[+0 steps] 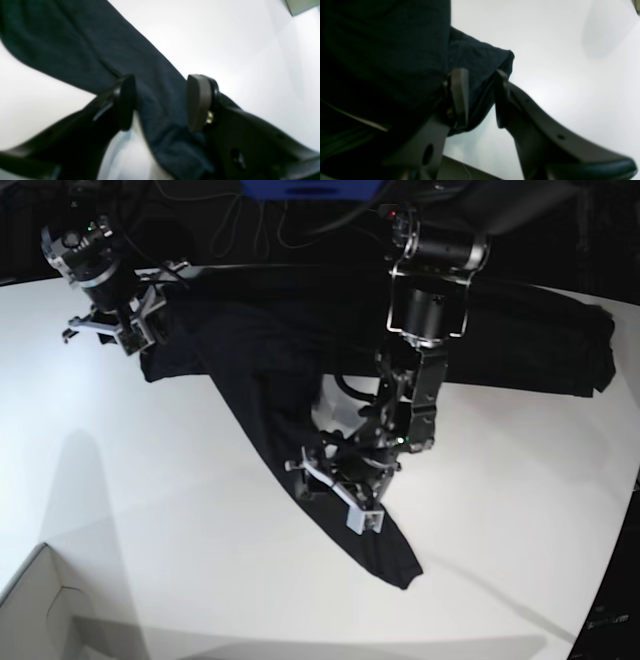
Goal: Layout the t-shirt on the table in an organized manner, then fold the t-shirt properly
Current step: 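Grasp the hanging black sleeve with the left gripper, then lift the sleeve with the left gripper and lay it onto the folded shirt, then move the right gripper to the folded shirt's end and grasp it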
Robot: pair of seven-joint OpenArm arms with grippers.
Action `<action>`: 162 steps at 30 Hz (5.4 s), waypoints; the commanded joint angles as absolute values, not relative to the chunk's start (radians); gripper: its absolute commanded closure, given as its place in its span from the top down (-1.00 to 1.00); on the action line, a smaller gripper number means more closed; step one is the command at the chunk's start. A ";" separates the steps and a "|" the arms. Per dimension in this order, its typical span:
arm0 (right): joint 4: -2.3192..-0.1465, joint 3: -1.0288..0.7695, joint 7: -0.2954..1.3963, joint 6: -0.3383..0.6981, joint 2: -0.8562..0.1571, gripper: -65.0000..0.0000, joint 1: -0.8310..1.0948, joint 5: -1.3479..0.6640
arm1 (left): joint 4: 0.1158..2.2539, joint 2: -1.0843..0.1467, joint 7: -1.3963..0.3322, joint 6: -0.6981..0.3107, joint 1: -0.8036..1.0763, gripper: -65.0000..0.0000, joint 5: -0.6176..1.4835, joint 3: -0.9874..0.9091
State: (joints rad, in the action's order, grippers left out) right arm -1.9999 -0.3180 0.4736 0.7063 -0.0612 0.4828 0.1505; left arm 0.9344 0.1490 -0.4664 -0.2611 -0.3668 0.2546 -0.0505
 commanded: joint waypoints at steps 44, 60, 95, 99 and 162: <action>-1.994 -0.315 0.558 0.698 -0.079 -0.43 0.426 0.139 | 0.843 0.157 -0.446 -0.142 -0.381 -0.58 0.272 -0.039; -1.994 -0.315 0.561 0.698 -0.076 -0.43 0.423 0.139 | 1.009 0.157 -0.472 -0.216 -0.291 -1.00 0.272 -0.047; -1.994 -0.219 0.555 0.698 -0.074 -0.43 0.423 0.136 | 2.012 0.005 -0.768 -0.217 0.412 -1.00 0.944 -0.618; -1.994 -0.197 0.555 0.698 -0.074 -0.43 0.423 0.136 | 2.014 0.005 -0.768 -0.217 0.469 -1.00 0.990 -0.630; -1.995 -0.053 0.568 0.698 -0.044 -1.00 0.318 0.137 | 2.012 -0.051 -0.768 -0.217 0.535 -1.00 1.076 -0.628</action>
State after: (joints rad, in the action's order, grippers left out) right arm -1.9770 -0.0532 0.5873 0.7013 -0.0418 0.3191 0.1459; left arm 1.9953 -0.0448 -0.7902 -0.2100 0.5339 1.0500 -0.6254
